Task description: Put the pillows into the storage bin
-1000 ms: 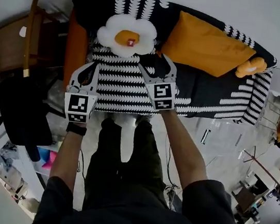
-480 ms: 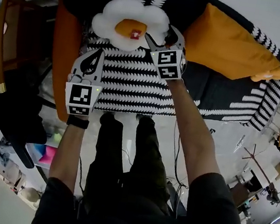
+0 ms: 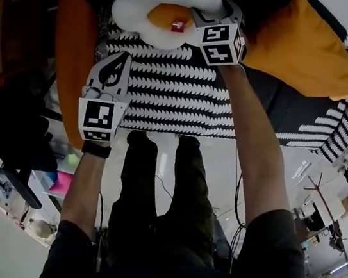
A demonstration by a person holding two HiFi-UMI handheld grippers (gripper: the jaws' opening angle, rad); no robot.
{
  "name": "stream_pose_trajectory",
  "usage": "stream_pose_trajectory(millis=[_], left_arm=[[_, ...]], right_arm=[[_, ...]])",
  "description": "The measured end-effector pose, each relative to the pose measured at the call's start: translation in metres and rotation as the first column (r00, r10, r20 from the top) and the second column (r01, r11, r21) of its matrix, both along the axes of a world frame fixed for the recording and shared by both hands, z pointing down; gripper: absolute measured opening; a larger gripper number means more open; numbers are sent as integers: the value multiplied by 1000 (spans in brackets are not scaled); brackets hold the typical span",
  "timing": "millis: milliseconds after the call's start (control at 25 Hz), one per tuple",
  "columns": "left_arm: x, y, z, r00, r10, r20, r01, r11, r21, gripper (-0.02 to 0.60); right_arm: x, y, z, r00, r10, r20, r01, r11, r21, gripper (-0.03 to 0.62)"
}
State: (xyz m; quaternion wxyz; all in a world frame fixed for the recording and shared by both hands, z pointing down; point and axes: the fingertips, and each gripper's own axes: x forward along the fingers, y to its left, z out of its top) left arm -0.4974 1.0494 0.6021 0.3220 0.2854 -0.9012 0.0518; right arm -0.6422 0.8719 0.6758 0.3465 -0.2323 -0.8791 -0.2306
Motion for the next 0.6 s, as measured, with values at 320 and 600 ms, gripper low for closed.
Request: stream_pose_trajectory(millis=[320,600], left_arm=[[11,13,-1,1000,-3,3,3,1000,-9,3],[11,20,-53,999,5,49,-4,1000,-21,3]], right_arm=[[15,12,-13,998,-35,55,34,999,19,74],[48,18,-69,995,-37,93,36,999,6,71]])
